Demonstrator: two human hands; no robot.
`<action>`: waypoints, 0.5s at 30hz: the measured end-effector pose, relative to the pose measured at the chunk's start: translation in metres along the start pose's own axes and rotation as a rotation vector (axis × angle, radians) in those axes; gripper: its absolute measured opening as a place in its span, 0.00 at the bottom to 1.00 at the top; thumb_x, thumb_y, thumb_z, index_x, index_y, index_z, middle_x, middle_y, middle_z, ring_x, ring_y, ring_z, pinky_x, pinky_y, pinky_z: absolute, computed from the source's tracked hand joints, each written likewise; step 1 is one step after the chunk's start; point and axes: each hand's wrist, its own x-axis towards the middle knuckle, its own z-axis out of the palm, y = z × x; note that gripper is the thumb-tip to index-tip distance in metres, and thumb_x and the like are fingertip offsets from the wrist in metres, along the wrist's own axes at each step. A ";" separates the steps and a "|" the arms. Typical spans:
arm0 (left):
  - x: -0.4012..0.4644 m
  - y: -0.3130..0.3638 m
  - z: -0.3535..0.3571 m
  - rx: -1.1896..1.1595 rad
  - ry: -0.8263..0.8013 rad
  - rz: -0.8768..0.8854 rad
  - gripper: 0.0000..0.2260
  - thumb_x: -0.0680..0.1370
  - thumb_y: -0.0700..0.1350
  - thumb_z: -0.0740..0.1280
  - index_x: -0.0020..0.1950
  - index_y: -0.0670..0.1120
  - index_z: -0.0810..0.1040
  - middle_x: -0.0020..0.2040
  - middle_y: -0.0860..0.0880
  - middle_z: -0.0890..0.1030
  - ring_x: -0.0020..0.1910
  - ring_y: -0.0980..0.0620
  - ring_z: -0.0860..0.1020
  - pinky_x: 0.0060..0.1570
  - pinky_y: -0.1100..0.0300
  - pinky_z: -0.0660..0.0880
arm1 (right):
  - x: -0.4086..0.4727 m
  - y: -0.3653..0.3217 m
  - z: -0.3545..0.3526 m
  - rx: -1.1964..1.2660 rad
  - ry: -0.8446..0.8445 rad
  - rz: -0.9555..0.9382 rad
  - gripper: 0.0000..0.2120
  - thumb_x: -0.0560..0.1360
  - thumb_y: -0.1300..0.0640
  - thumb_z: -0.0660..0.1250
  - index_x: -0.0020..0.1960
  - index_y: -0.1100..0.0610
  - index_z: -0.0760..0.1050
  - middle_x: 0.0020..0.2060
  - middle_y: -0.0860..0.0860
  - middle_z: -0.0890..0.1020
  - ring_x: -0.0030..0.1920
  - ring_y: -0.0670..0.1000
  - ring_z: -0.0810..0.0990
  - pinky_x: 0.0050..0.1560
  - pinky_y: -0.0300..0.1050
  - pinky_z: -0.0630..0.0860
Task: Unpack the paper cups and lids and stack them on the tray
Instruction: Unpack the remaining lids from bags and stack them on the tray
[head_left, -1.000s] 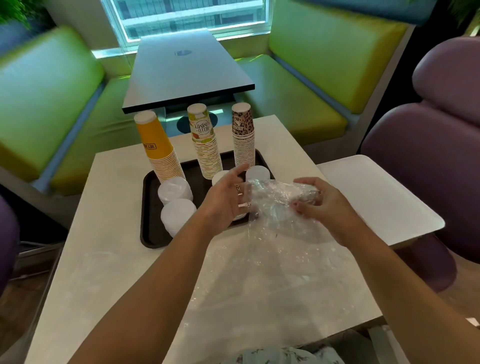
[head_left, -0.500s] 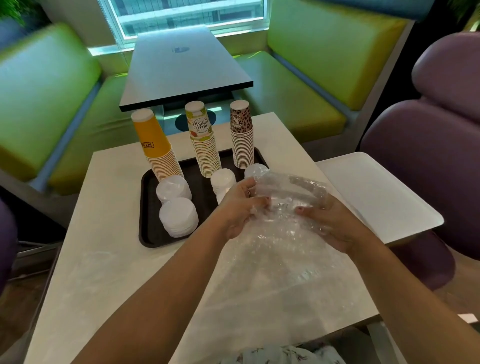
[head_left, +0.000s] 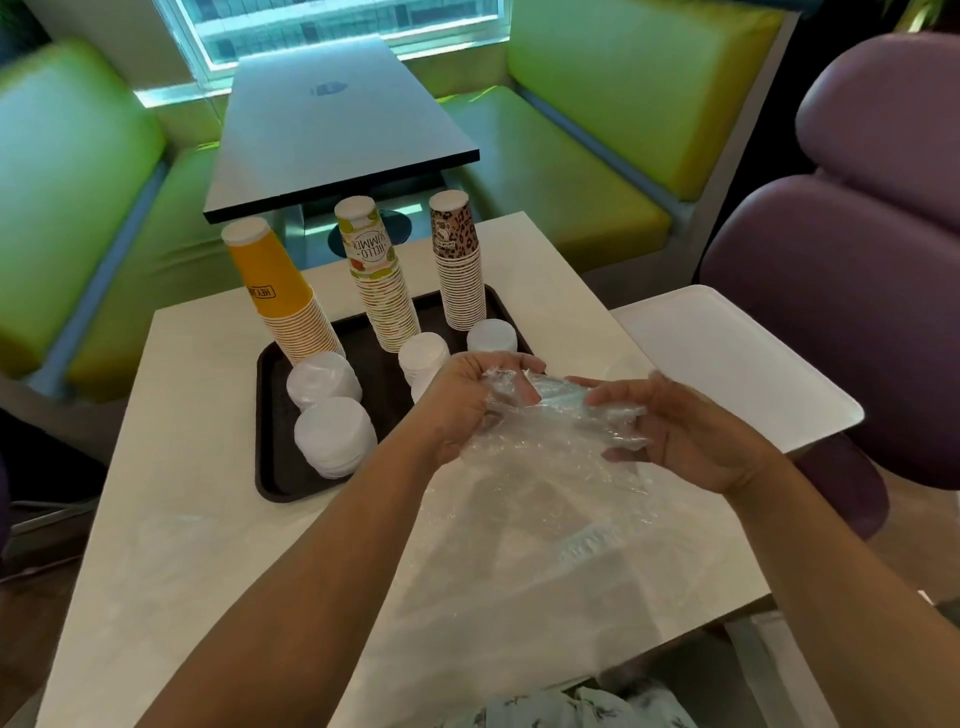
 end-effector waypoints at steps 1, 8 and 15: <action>0.002 -0.001 0.002 0.043 0.001 0.013 0.10 0.73 0.28 0.66 0.44 0.41 0.82 0.55 0.47 0.80 0.55 0.46 0.78 0.51 0.49 0.80 | -0.001 0.000 -0.001 -0.024 0.055 0.016 0.21 0.65 0.43 0.73 0.48 0.59 0.82 0.61 0.52 0.79 0.56 0.56 0.81 0.43 0.44 0.80; 0.019 0.000 0.009 0.503 -0.339 0.078 0.15 0.78 0.32 0.60 0.52 0.45 0.83 0.64 0.52 0.75 0.63 0.57 0.73 0.62 0.66 0.71 | -0.016 -0.002 -0.014 -0.391 0.366 -0.086 0.05 0.71 0.68 0.69 0.44 0.61 0.81 0.40 0.51 0.84 0.38 0.44 0.81 0.38 0.37 0.79; 0.038 0.011 0.056 0.749 -0.313 0.132 0.17 0.77 0.52 0.66 0.64 0.48 0.73 0.62 0.52 0.77 0.61 0.56 0.74 0.63 0.60 0.69 | -0.040 -0.012 -0.029 -0.708 0.522 -0.169 0.07 0.72 0.65 0.70 0.42 0.53 0.81 0.42 0.43 0.81 0.42 0.41 0.79 0.39 0.31 0.77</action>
